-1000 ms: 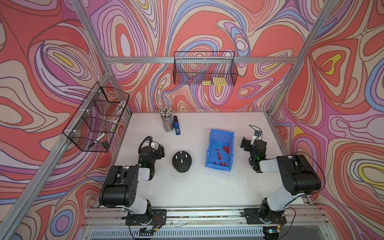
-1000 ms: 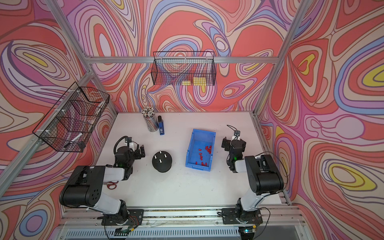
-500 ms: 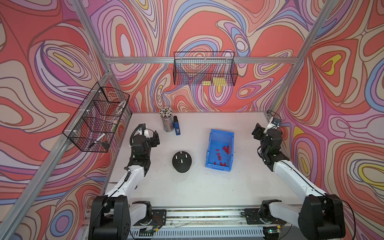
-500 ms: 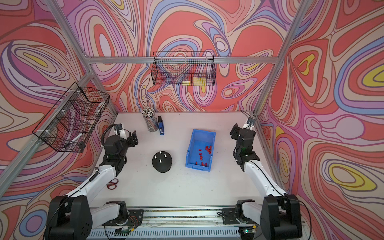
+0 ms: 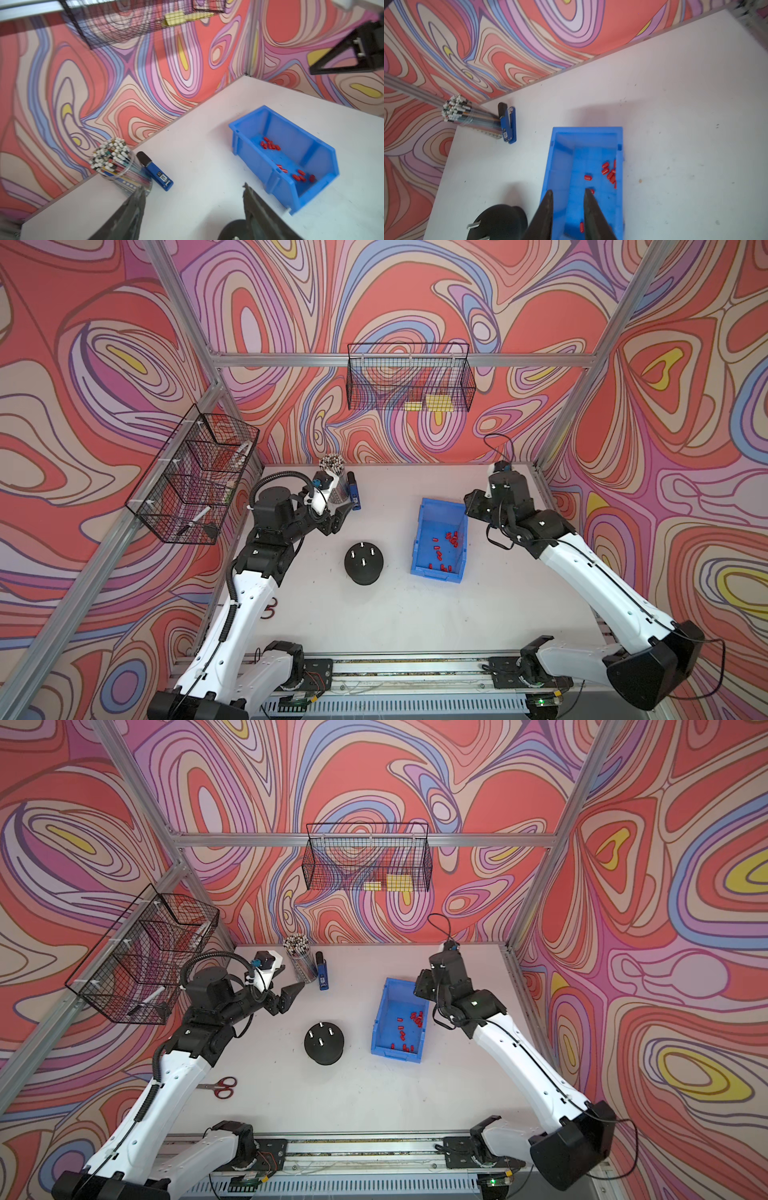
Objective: Cover the protruding screws with screw protection sleeves
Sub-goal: Pick up the screw protection sleeve from the storage box.
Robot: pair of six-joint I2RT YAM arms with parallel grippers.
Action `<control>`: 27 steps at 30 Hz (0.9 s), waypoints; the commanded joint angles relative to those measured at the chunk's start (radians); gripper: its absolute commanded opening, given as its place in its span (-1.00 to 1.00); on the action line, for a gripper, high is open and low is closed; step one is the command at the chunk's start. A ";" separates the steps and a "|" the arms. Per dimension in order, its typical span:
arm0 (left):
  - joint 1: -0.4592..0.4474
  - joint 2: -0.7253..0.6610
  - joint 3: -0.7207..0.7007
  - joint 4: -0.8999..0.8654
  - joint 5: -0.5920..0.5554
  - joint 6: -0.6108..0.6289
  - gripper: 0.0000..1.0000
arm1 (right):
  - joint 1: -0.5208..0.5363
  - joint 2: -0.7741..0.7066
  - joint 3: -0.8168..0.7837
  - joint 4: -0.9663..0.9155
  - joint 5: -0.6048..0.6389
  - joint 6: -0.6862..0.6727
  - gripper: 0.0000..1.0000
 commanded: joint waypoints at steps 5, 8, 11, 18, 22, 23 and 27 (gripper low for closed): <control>-0.014 -0.091 -0.067 -0.011 0.048 0.092 0.50 | 0.182 0.211 0.072 -0.172 0.184 0.199 -0.57; -0.019 -0.105 -0.067 -0.012 0.036 0.089 0.50 | 0.185 0.253 0.045 -0.143 0.193 0.256 -0.59; -0.031 -0.118 -0.069 -0.012 0.033 0.089 0.51 | 0.187 0.286 0.027 -0.125 0.212 0.287 -0.57; -0.040 -0.141 -0.071 -0.008 0.035 0.077 0.53 | 0.187 0.406 0.039 -0.139 0.236 0.345 -0.55; -0.044 -0.149 -0.074 -0.006 0.035 0.075 0.53 | 0.187 0.439 0.015 -0.093 0.252 0.380 -0.56; -0.044 -0.149 -0.076 -0.005 0.033 0.079 0.53 | 0.186 0.449 0.013 -0.091 0.260 0.385 -0.57; -0.049 -0.153 -0.077 -0.006 0.028 0.080 0.54 | 0.186 0.505 0.024 -0.100 0.277 0.392 -0.56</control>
